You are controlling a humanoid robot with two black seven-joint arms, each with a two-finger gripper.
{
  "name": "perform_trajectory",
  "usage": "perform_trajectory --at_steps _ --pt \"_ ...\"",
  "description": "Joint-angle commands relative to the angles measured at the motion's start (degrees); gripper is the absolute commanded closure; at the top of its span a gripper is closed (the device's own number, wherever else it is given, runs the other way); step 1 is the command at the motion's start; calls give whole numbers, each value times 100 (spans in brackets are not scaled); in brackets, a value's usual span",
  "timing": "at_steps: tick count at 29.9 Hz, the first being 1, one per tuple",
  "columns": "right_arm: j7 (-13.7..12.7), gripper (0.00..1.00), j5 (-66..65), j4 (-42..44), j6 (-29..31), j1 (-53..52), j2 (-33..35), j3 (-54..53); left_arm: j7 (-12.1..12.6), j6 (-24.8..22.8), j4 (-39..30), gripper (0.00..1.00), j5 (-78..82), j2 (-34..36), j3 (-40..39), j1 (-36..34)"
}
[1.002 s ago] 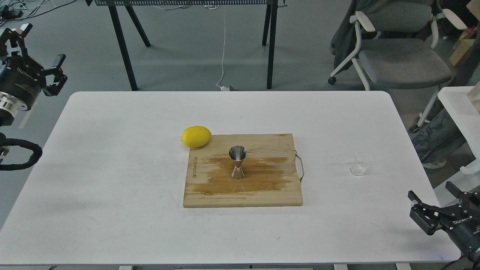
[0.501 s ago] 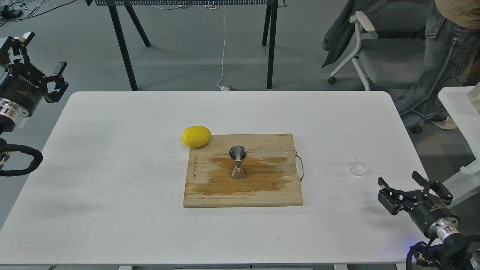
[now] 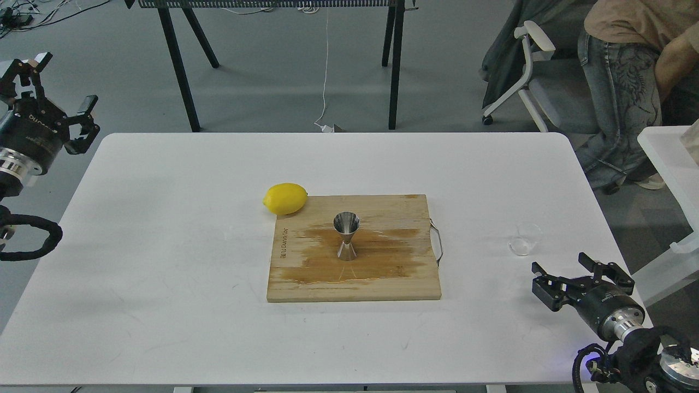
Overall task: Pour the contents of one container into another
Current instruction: 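Move the right gripper toward the small clear glass cup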
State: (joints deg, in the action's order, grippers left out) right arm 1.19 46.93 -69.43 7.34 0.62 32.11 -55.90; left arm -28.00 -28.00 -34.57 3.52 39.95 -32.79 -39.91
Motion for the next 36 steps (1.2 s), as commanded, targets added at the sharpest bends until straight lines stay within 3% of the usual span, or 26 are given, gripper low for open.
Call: perform_trajectory --at_steps 1,21,36 --pt "4 2 0 87 -241 -140 -108 0 0 0 -6 8 0 4 0 9" --pt "-5 2 -176 562 -1138 -844 -556 17 0 0 3 8 0 4 0 88" --pt "-5 4 -272 922 -1262 -1257 -758 17 0 0 3 8 0 -40 -8 106"
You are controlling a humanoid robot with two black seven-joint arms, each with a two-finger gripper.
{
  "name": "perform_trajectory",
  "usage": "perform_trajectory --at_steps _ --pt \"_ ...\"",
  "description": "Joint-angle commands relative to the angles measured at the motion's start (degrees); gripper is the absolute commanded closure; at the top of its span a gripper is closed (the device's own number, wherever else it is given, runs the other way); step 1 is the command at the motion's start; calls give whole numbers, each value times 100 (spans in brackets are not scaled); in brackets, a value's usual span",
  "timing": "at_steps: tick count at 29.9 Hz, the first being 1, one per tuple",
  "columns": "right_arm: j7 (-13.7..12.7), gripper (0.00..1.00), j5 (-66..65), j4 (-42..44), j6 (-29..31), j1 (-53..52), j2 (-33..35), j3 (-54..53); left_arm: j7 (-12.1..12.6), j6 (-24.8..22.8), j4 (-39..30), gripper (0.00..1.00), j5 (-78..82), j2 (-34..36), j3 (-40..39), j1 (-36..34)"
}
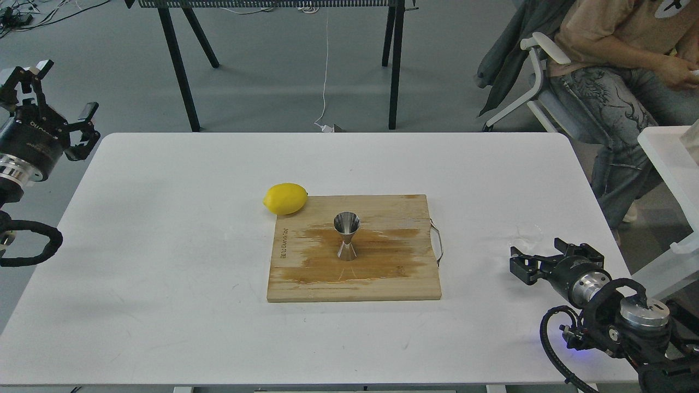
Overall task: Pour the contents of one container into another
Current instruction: 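Move the right gripper toward the small clear glass cup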
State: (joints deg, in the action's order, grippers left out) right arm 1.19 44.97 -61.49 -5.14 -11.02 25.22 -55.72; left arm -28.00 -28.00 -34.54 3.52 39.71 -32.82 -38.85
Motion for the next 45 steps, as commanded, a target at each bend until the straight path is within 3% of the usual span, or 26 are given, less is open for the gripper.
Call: perform_trajectory --at_steps 1,13,20,37,45 --pt "-4 4 -119 164 -31 -111 -105 8 0 0 0 8 0 -16 -6 0" --pt "-4 14 -278 392 -66 -269 -369 8 0 0 0 8 0 -16 -6 35" --pt "-4 36 -418 392 -66 -260 -378 8 0 0 9 8 0 -16 -6 71" --pt "-4 61 -436 401 -14 -260 -378 61 0 0 123 7 0 -33 -6 123" --pt "-4 63 -445 393 21 -260 -378 61 0 0 123 6 0 -42 -6 141"
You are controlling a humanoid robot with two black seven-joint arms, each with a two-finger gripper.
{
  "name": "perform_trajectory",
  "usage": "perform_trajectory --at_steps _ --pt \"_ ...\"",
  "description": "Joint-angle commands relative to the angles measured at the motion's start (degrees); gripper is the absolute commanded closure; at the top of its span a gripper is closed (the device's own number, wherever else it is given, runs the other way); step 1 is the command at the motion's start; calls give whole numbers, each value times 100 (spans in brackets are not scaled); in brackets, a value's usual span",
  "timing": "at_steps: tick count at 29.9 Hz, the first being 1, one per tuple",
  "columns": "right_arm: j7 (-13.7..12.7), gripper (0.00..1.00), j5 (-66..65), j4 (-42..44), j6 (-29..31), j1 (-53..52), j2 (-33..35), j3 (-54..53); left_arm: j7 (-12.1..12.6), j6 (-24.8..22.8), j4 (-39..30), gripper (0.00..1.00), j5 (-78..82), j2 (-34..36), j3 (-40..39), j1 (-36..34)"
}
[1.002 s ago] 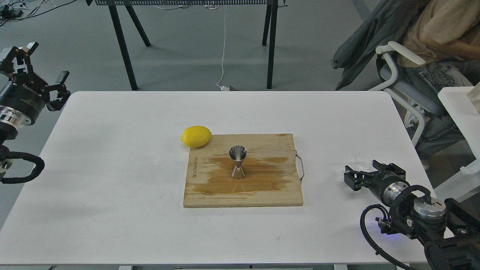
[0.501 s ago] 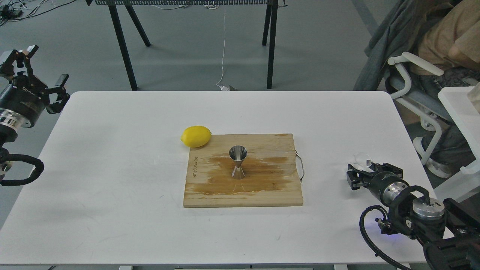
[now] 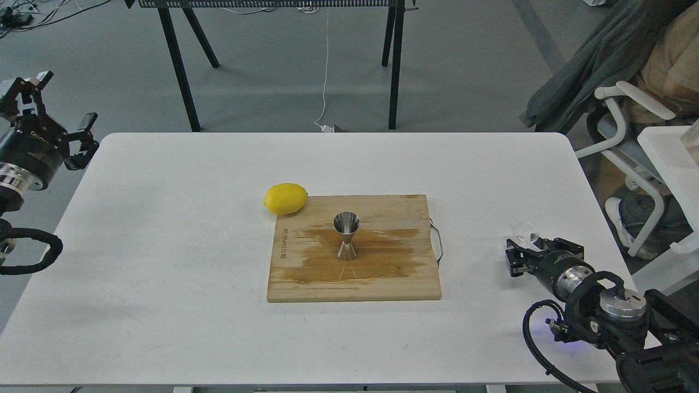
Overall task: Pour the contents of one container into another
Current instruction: 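Move the right gripper toward the small clear glass cup, then grasp the clear glass cup with the right gripper and lift it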
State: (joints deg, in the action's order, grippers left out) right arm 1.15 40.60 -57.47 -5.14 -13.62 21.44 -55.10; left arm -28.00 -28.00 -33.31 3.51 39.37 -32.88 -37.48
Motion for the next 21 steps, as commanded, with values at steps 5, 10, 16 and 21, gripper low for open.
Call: perform_trajectory --at_steps 5,10,16,21 --pt "8 64 -87 -88 57 17 0 17 0 0 9 6 0 -70 0 4" --pt "17 64 -184 -228 145 0 0 17 0 0 9 6 0 -70 0 13" --pt "35 65 -771 -922 93 -18 0 17 0 0 9 6 9 -70 0 13" --pt "35 65 -1642 -1897 -22 -27 0 -1 0 0 9 6 0 -70 9 13"
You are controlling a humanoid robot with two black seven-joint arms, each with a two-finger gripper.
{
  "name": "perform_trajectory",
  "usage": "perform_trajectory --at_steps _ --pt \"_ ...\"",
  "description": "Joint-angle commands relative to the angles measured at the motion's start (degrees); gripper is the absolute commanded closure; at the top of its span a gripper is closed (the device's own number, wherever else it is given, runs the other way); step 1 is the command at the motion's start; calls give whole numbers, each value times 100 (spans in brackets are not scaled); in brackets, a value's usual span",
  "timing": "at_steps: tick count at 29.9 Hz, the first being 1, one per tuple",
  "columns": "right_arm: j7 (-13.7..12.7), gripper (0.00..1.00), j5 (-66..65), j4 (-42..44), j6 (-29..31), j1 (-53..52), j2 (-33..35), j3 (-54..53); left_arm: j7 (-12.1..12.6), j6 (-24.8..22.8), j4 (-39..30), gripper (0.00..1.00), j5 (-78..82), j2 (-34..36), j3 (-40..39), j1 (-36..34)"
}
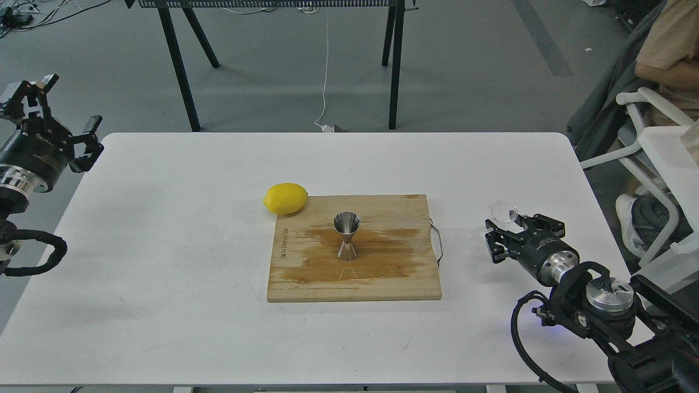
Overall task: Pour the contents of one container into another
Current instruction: 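Grasp the clear glass cup with the right gripper and lift it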
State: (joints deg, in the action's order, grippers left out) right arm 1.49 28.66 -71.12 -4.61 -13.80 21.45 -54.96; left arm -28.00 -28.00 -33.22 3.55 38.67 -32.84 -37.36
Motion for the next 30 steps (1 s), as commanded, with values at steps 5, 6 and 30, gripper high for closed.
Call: perform_trajectory --at_steps 5,6,30 --pt "-17 65 -1168 -1289 -303 -263 0 -6 0 0 0 6 -3 0 -3 0" --pt "-26 65 -1326 -1360 -364 -307 0 2 0 0 0 6 -3 -9 -3 0" --pt "-44 65 -4079 -1335 -998 -1836 -606 2006 0 0 0 6 -12 -18 -12 97"
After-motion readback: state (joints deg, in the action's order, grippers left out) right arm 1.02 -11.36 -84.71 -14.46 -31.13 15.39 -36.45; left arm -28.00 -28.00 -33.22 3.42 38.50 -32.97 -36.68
